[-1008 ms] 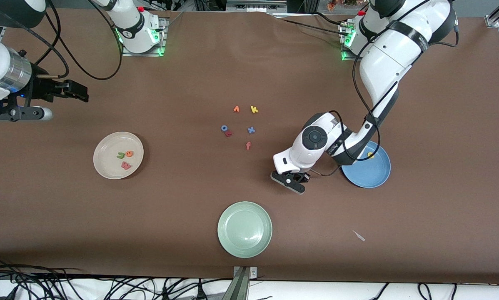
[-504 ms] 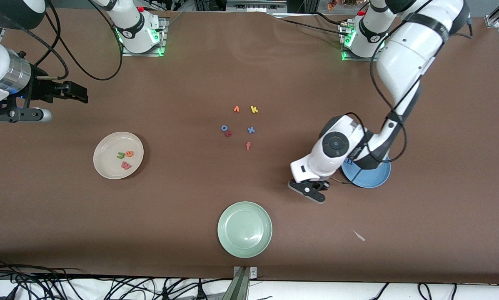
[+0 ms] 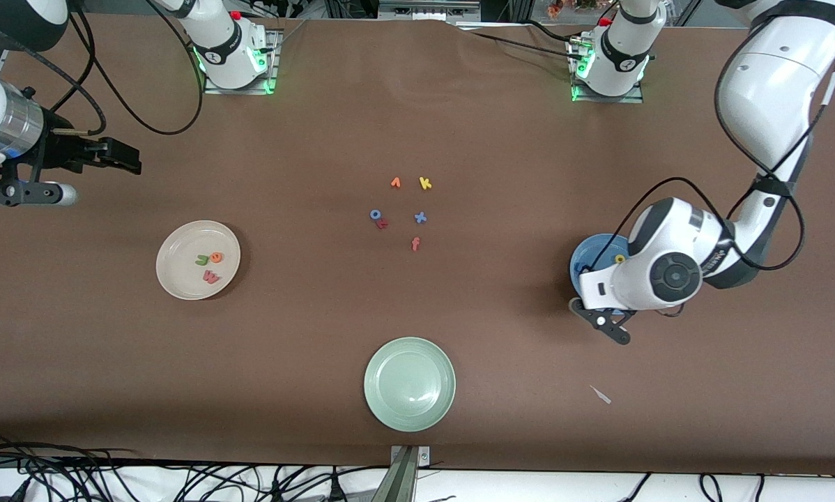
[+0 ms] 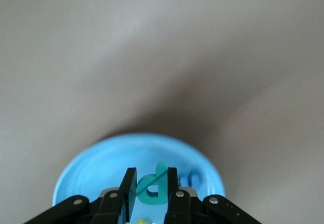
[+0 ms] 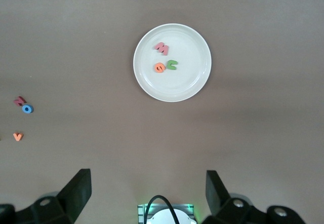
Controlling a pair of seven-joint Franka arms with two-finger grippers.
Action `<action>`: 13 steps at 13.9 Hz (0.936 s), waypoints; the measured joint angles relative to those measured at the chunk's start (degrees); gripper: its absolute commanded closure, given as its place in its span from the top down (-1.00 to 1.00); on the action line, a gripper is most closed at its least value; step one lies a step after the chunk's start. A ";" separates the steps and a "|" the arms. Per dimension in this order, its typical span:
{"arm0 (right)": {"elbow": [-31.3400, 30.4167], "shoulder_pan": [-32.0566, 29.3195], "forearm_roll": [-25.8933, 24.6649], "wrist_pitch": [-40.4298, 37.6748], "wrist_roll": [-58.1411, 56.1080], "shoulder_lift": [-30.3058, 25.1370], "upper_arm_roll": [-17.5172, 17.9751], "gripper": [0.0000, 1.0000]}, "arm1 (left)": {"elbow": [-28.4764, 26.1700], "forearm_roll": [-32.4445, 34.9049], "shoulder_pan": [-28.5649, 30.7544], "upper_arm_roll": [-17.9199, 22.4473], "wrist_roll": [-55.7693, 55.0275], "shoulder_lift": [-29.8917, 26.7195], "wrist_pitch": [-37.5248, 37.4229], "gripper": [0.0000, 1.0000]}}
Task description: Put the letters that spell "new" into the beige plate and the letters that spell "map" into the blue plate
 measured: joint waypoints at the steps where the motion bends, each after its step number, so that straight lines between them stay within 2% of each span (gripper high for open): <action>1: 0.00 -0.02 0.00 0.03 -0.01 0.03 -0.43 1.00 | -2.18 0.33 1.14 -0.20 0.10 -0.15 0.17 -0.88; 3: 0.00 -0.07 0.00 0.06 -0.01 0.18 -0.82 1.00 | -6.03 4.94 2.43 -0.29 0.03 -0.21 1.74 -0.85; 4: 0.00 -0.06 -0.07 0.17 -0.01 0.31 -0.83 1.00 | -7.09 7.79 2.95 -0.31 -0.15 -0.22 2.20 -0.78; 5: 0.00 -0.07 -0.20 0.38 -0.01 0.44 -0.83 1.00 | -7.74 9.57 3.58 -0.32 -0.21 -0.26 2.63 -0.20; 6: 0.00 -0.06 -0.30 0.62 -0.01 0.53 -0.83 1.00 | -8.37 10.34 4.29 -0.33 -0.21 -0.32 3.54 0.99; 10: 0.04 -0.06 -0.60 2.26 0.04 0.59 -0.83 1.00 | -9.59 10.66 5.75 -2.21 -0.18 -1.23 5.41 1.00; 13: 0.14 -0.07 -0.85 2.58 0.12 0.61 -0.84 1.00 | -9.22 9.43 5.85 -5.00 -0.69 -5.13 5.01 1.00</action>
